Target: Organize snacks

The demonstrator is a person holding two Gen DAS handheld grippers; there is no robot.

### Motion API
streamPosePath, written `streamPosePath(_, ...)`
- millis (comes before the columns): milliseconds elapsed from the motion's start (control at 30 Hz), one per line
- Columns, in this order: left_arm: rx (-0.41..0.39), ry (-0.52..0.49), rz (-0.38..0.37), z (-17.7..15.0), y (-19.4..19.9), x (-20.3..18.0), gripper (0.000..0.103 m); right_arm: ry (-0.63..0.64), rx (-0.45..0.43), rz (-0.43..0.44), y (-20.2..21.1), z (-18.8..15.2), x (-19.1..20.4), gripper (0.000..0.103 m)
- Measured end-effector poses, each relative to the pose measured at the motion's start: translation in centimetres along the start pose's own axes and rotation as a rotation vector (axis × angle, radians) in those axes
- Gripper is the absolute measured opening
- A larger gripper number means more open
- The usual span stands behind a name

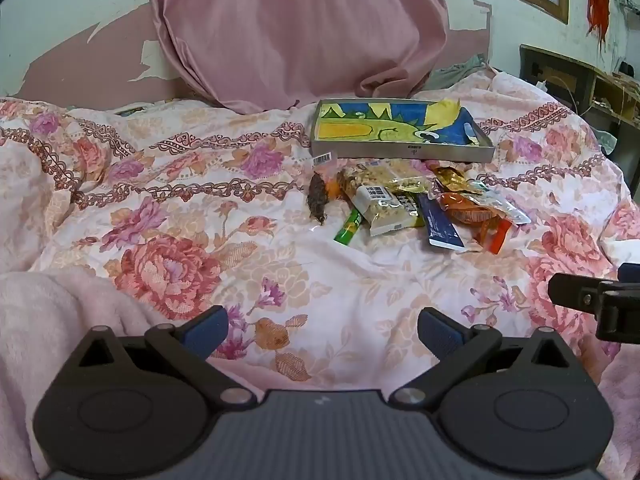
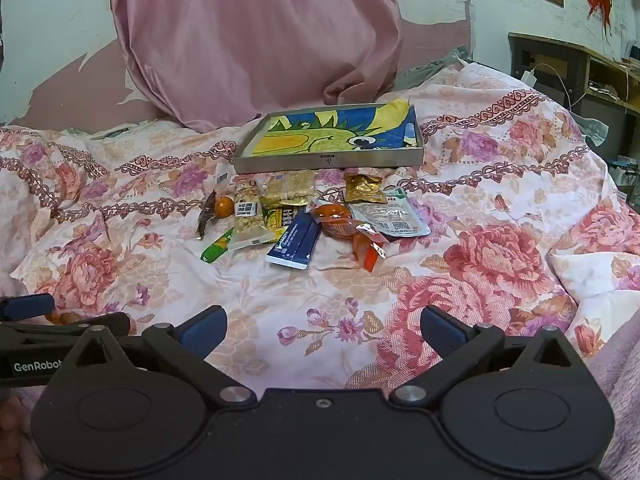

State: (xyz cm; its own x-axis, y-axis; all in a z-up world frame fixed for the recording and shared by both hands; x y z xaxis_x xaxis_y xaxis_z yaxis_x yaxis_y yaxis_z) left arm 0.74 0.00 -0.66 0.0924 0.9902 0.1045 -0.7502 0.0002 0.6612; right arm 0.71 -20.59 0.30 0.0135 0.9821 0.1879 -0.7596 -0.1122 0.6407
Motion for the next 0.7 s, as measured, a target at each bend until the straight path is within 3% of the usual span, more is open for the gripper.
streamPosePath(700,0.005,-0.007,0.005,0.0,-0.02,0.0,0.103,0.0,-0.001,0.0,-0.06,0.01,0.05,0.103)
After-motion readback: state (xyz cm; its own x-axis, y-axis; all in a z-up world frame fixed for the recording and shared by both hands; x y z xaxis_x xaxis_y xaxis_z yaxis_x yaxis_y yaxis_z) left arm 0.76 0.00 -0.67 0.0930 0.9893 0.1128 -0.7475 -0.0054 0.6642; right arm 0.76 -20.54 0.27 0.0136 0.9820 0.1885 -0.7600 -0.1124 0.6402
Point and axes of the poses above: each gripper's, at about its wrist camera, not at the fingertips, and y roughly against the way its jaws point, x to its left, z to its top, the point moved 1 cm from there along -y, roughly the way its jaws point, and after that the axes turned 7 degrees about -y, right-handed, at the moved point
